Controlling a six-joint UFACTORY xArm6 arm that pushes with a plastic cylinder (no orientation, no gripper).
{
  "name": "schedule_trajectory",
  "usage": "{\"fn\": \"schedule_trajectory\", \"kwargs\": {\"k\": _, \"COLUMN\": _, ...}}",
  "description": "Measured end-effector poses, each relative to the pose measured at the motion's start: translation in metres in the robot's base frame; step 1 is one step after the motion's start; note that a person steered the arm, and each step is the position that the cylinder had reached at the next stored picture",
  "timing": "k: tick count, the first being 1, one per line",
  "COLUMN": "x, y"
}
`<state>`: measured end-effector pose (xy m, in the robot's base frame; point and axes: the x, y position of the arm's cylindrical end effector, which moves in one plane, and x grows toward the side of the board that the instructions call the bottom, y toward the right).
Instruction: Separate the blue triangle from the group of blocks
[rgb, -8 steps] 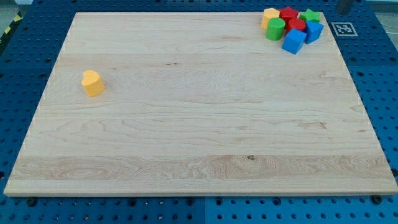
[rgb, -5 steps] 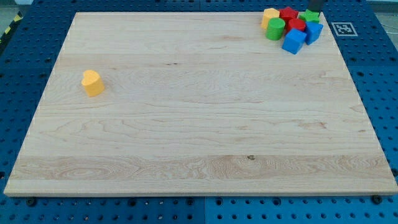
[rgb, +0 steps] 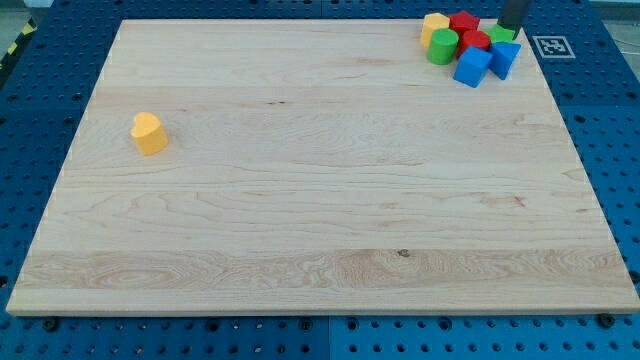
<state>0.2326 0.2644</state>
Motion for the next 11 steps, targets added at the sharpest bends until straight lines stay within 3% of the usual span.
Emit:
{"fn": "schedule_trajectory", "kwargs": {"k": 9, "x": 0.101, "y": 0.0}}
{"fn": "schedule_trajectory", "kwargs": {"k": 11, "x": 0.109, "y": -0.029}}
